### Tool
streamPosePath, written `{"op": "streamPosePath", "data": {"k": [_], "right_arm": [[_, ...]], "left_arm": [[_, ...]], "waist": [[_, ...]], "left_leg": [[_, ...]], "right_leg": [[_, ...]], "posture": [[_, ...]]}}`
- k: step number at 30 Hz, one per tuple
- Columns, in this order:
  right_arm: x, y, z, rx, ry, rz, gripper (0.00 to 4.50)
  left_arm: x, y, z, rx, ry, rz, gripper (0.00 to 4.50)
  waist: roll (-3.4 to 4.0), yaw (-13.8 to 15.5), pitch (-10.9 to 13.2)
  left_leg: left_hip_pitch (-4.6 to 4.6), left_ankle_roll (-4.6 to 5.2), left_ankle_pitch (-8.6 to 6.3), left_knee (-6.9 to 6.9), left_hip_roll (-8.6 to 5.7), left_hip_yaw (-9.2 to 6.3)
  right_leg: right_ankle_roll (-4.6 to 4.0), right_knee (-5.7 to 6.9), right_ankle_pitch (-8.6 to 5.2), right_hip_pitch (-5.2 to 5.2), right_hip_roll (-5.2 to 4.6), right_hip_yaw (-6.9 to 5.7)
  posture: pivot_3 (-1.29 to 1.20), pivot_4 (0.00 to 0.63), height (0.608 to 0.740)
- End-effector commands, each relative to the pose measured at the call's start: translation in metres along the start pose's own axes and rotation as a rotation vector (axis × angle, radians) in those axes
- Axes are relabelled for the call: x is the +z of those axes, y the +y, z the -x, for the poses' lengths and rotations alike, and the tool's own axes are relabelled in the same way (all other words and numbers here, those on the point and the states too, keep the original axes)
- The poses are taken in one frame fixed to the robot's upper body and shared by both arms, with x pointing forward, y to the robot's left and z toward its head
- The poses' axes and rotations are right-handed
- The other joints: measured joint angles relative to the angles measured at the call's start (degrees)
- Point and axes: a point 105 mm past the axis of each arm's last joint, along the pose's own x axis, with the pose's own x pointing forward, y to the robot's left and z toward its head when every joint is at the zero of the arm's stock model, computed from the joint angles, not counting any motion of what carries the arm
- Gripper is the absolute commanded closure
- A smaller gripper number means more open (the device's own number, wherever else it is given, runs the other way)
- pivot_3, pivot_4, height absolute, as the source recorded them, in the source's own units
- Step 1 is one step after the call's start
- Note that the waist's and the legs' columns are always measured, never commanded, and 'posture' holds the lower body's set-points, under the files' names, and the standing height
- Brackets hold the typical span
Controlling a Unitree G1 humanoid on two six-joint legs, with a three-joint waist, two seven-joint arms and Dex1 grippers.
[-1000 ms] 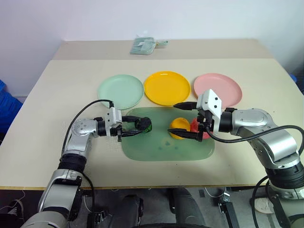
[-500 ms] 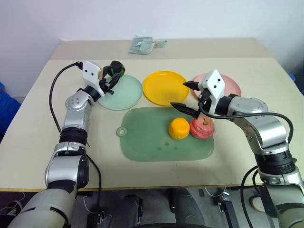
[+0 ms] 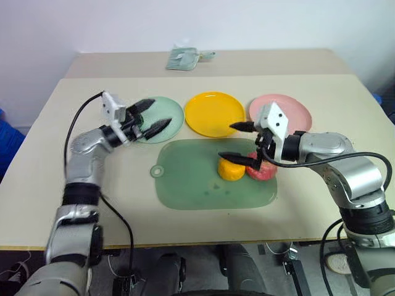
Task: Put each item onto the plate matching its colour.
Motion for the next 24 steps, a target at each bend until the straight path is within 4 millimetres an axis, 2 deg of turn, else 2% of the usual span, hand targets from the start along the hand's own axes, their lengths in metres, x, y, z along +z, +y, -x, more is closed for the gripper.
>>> {"op": "streamPosePath", "data": {"k": [1, 4, 7, 11, 13, 14, 16, 19, 21, 22, 24], "right_arm": [[0.003, 0.007, -0.005, 0.034, 0.039, 0.015, 0.00], [-0.013, 0.010, -0.015, 0.044, 0.167, 0.061, 0.00], [-0.020, 0.005, -0.021, 0.026, 0.202, 0.040, 0.00], [-0.033, -0.003, -0.018, 0.012, 0.292, 0.041, 0.00], [-0.031, -0.007, -0.018, -0.001, 0.287, 0.047, 0.55], [-0.027, -0.009, -0.019, -0.009, 0.268, 0.046, 0.83], [-0.013, -0.011, -0.022, -0.013, 0.199, 0.057, 1.68], [0.008, -0.015, -0.026, -0.031, 0.087, 0.048, 1.68], [0.028, -0.026, -0.029, -0.092, -0.018, 0.054, 1.68], [0.039, -0.037, -0.030, -0.156, -0.077, 0.055, 1.68], [0.057, -0.067, -0.030, -0.323, -0.178, 0.064, 1.68]], "left_arm": [[0.003, -0.021, 0.008, -0.145, 0.049, -0.017, 0.06], [-0.002, -0.032, 0.016, -0.219, 0.101, -0.026, 0.06], [-0.004, -0.037, 0.017, -0.238, 0.114, -0.045, 0.06], [0.000, -0.041, 0.014, -0.243, 0.099, -0.066, 0.06], [0.001, -0.041, 0.013, -0.241, 0.094, -0.065, 0.00], [0.001, -0.041, 0.014, -0.238, 0.094, -0.063, 0.00], [0.002, -0.039, 0.014, -0.222, 0.087, -0.065, 0.00], [0.002, -0.036, 0.016, -0.193, 0.072, -0.049, 0.00], [0.000, -0.026, 0.013, -0.128, 0.090, -0.050, 0.00], [-0.002, -0.016, 0.010, -0.054, 0.099, -0.058, 0.00], [0.008, -0.007, 0.004, 0.008, 0.038, -0.103, 0.00]], "waist": [[0.00, 0.28, 0.00], [0.00, 0.62, 0.00], [0.00, 0.71, 0.00], [-0.01, 0.66, 0.00], [-0.01, 0.61, -0.01], [-0.01, 0.58, -0.01], [-0.01, 0.57, -0.01], [0.00, 0.50, 0.00], [0.00, 0.39, 0.00], [0.00, 0.40, 0.00], [0.00, 0.45, 0.00]], "left_leg": [[0.04, 0.00, 0.00, 0.01, 0.00, 0.00], [0.09, 0.17, -0.09, 0.05, 0.02, -0.06], [0.06, 0.10, -0.05, 0.05, 0.03, -0.15], [0.02, -0.11, 0.07, 0.07, 0.02, -0.10], [0.01, -0.09, 0.05, 0.05, 0.02, -0.12], [0.00, -0.09, 0.05, 0.05, 0.02, -0.11], [0.00, -0.08, 0.04, 0.06, 0.02, -0.10], [0.01, -0.08, 0.05, 0.06, 0.02, -0.11], [0.01, -0.09, 0.05, 0.05, 0.03, -0.11], [0.00, -0.09, 0.05, 0.05, 0.04, -0.11], [0.02, -0.11, 0.06, 0.06, 0.03, -0.11]], "right_leg": [[0.00, -0.01, 0.00, 0.02, 0.00, 0.00], [0.00, 0.01, 0.00, 0.05, 0.02, -0.04], [-0.01, 0.00, 0.00, 0.06, 0.02, -0.13], [-0.01, 0.00, 0.00, 0.07, 0.01, -0.12], [-0.01, 0.00, 0.00, 0.07, 0.01, -0.12], [-0.01, -0.01, 0.00, 0.07, 0.01, -0.12], [-0.01, -0.01, 0.00, 0.08, 0.00, -0.12], [-0.01, -0.02, 0.00, 0.06, 0.01, -0.12], [-0.01, 0.00, 0.00, 0.04, 0.02, -0.12], [-0.01, 0.01, 0.00, 0.03, 0.03, -0.12], [-0.01, 0.00, 0.00, 0.03, 0.02, -0.11]], "posture": [[0.00, 0.150, 0.740], [0.00, 0.150, 0.740], [0.00, 0.150, 0.740], [0.00, 0.150, 0.740], [0.00, 0.150, 0.740], [0.00, 0.150, 0.740], [0.00, 0.150, 0.740], [0.00, 0.150, 0.740], [0.00, 0.150, 0.740], [0.00, 0.150, 0.740], [0.00, 0.150, 0.740]]}}
